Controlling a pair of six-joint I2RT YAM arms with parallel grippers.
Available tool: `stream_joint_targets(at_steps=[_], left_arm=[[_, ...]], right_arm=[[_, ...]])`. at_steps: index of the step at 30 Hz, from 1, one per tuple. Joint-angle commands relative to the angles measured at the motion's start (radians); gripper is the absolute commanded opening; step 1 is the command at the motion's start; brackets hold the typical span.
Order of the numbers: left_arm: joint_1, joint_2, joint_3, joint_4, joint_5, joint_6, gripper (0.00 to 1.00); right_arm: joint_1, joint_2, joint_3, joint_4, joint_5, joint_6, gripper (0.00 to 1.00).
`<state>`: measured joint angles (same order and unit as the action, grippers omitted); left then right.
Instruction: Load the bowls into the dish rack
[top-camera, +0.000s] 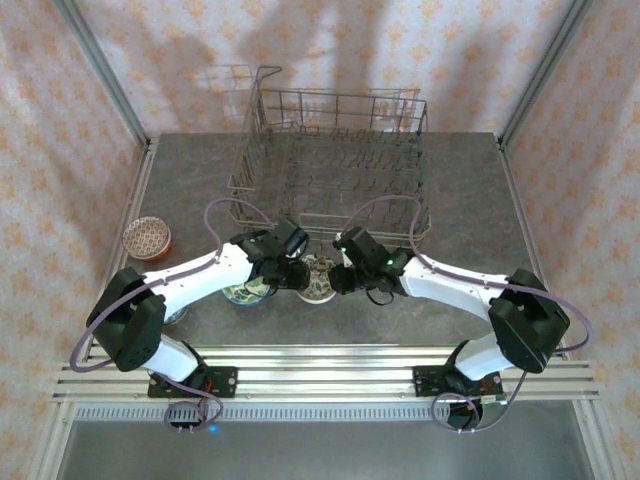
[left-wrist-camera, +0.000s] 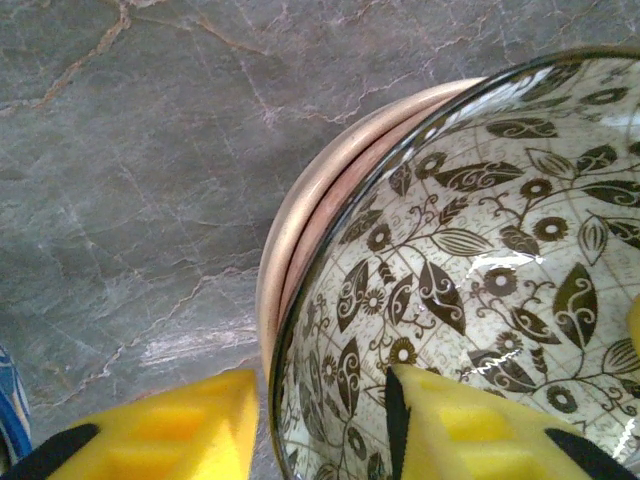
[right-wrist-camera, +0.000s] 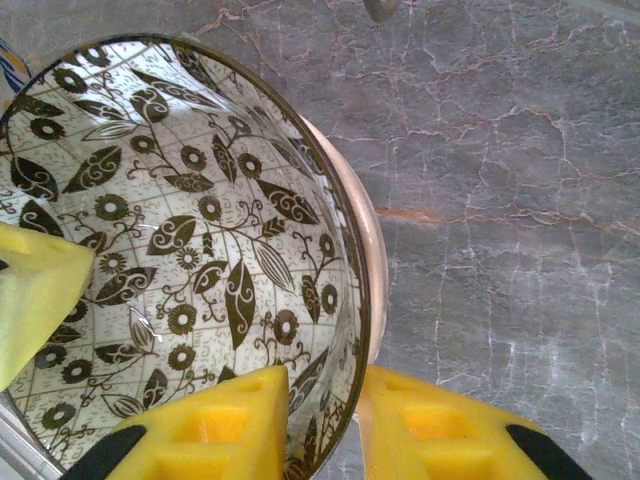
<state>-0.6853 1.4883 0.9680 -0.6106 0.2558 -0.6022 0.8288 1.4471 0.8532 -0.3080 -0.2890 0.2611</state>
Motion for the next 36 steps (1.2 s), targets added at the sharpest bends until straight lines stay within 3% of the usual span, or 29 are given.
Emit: stream_joint_targets(at_steps=[1, 4, 11, 15, 36], left_arm=[[0.007, 0.002, 0.032, -0.037, 0.005, 0.003, 0.34], [0.008, 0.0, 0.033, -0.034, 0.012, 0.005, 0.27], [0.007, -0.011, 0.028, -0.028, 0.019, 0.0, 0.27], [0.007, -0.026, 0.024, -0.009, 0.05, -0.021, 0.35], [0.007, -0.062, 0.027, -0.037, 0.003, -0.039, 0.45]], right_arm=[[0.015, 0.027, 0.012, -0.047, -0.018, -0.009, 0.24], [0.014, 0.029, 0.014, -0.051, -0.014, -0.01, 0.25], [0.015, 0.026, 0.009, -0.051, 0.003, -0.005, 0.27], [0.015, 0.029, 0.008, -0.051, 0.008, -0.002, 0.27], [0.015, 0.045, 0.014, -0.055, 0.016, 0.003, 0.28]])
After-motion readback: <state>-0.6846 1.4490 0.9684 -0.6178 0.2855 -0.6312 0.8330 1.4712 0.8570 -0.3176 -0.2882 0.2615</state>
